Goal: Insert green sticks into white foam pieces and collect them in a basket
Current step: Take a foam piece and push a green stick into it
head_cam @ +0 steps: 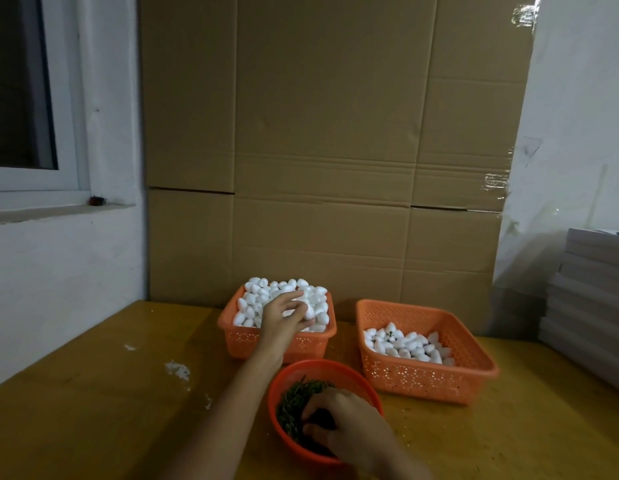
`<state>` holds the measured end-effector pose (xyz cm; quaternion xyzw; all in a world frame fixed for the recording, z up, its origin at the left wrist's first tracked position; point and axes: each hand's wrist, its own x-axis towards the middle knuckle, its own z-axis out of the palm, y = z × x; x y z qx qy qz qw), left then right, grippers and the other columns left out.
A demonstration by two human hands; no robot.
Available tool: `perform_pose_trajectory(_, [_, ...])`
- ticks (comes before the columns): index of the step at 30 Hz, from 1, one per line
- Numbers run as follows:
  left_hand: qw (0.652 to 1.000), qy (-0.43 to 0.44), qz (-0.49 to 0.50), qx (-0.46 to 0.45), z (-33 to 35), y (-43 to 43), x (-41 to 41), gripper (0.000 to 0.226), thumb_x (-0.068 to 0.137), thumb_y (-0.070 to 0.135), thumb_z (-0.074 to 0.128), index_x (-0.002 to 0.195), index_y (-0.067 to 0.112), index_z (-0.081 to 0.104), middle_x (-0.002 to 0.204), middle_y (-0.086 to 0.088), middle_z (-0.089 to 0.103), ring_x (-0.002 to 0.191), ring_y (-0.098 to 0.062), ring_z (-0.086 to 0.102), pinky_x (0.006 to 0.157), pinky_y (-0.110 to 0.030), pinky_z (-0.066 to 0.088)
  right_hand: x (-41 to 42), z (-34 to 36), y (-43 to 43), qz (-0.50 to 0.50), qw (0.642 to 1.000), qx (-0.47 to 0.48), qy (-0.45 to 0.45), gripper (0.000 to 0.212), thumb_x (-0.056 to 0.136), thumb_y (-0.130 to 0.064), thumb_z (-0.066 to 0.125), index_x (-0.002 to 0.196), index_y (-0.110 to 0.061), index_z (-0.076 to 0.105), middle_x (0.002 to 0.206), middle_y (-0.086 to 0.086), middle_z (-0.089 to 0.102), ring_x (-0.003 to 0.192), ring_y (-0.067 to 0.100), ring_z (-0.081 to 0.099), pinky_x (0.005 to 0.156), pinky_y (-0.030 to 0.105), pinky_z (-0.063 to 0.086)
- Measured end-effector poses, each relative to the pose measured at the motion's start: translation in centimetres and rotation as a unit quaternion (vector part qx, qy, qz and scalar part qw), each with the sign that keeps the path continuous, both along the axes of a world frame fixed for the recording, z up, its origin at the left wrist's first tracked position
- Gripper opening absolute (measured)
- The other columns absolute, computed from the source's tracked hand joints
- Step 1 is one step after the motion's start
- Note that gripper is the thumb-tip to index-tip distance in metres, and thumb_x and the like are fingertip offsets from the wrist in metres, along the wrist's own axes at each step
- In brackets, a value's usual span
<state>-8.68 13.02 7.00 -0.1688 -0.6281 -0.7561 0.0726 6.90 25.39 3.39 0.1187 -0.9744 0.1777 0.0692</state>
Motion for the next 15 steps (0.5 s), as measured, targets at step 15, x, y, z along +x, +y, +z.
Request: perform_pose_trajectory(15, [0.963,-0.124,-0.115,0.211,-6.5,-7.4,1.3,0.038,0.071,-0.002,0.085,0.108,0.005,0.081,0.125,-0.01,0.076,0.114,-0.029,0.074,0.081,-0.035,0.065,2.6,-0.4,1.0,-0.064,0.975,-0.088,0.194,0.037,0.098,-0.067,0.052,0.087,-0.033,0.066,0.083,-0.021,0.066,0.08,0.001,0.063,0.071,0.024,0.052])
